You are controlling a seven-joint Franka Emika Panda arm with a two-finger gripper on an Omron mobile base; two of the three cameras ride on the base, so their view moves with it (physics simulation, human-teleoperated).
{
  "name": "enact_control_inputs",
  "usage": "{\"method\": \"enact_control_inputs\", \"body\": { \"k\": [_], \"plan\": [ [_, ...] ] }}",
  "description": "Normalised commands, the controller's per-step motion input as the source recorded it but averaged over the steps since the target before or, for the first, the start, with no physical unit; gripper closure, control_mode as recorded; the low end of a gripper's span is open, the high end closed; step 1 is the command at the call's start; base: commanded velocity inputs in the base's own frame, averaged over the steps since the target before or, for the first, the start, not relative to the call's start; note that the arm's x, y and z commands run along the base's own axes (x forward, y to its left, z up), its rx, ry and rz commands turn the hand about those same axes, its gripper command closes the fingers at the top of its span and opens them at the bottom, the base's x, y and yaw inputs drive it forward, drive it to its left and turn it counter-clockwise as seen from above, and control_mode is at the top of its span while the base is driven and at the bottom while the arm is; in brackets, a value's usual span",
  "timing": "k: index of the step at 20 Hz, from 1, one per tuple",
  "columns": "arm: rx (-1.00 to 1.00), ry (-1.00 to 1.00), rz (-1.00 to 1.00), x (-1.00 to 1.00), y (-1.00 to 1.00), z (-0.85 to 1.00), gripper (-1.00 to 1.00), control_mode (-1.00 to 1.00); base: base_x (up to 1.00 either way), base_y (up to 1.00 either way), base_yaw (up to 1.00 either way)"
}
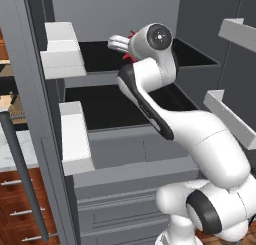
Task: Take the fish out of the fridge, briefly rinse it in the sink, and place it on the tray next to the sink.
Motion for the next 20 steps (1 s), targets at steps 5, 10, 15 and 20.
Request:
{"method": "enact_control_inputs", "body": {
  "k": [5, 10, 15, 20],
  "plan": [
    [0.03, 0.29, 0.00, -1.00, 0.06, -0.23, 1.00, -1.00, 0.00, 0.00, 0.00],
    [0.01, 0.48, 0.00, -1.00, -0.13, -0.96, 1.00, -1.00, 0.00, 0.00, 0.00],
    [0.05, 0.16, 0.00, -0.82, -0.59, -0.89, 1.00, -1.00, 0.00, 0.00, 0.00],
    [0.01, 0.01, 0.00, -0.11, 0.00, -0.10, 1.00, 1.00, -0.57, -0.01, 0.09]
  ]
}}
